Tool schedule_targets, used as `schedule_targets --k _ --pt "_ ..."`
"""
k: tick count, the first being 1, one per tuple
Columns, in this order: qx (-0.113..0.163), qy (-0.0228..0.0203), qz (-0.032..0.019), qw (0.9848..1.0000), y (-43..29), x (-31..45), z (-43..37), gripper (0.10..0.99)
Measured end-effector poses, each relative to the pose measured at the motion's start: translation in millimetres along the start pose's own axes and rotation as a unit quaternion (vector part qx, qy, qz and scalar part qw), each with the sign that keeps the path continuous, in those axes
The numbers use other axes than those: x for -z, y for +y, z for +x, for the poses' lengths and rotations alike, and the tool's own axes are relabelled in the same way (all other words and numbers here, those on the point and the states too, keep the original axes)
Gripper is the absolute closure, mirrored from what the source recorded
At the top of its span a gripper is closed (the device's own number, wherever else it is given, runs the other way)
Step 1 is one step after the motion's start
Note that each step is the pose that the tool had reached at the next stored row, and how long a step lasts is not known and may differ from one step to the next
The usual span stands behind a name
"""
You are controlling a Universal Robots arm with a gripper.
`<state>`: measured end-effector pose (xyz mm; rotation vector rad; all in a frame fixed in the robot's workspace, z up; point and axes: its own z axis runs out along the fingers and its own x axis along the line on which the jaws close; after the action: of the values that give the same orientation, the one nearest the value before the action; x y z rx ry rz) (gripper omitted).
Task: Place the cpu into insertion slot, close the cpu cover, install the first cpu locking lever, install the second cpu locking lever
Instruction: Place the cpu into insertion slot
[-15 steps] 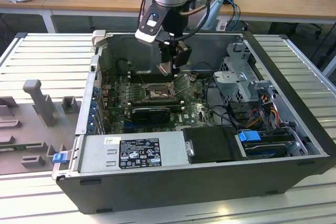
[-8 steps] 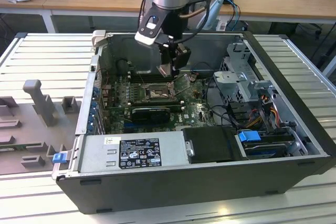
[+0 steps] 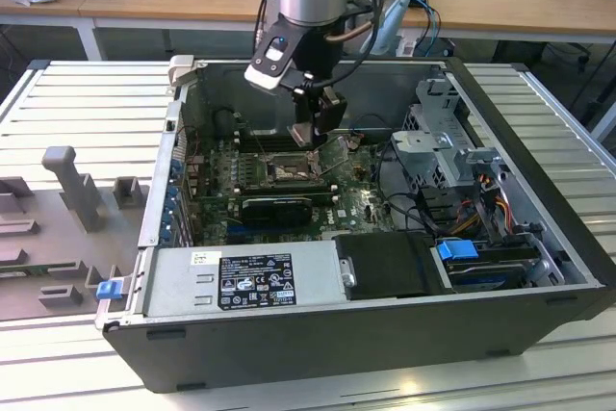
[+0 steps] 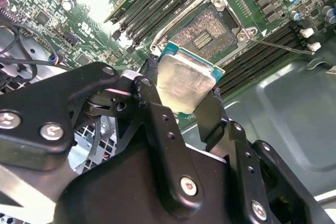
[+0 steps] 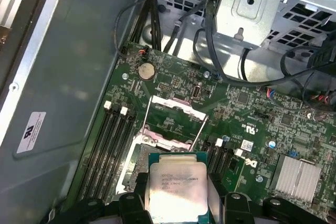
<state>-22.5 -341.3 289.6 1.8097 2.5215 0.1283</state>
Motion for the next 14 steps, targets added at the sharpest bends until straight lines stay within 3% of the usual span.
schedule_targets --k 10,12,14 --pt "-0.022 -0.0018 -0.0005 0.9998 -0.6 -0.8 0.2 0.557" --pt "-0.036 -0.0031 -0.0008 0.9993 -0.7 -1.6 0.2 0.557" --pt "-0.066 -0.0057 -0.0013 0.9978 -0.9 -2.9 0.2 0.557"
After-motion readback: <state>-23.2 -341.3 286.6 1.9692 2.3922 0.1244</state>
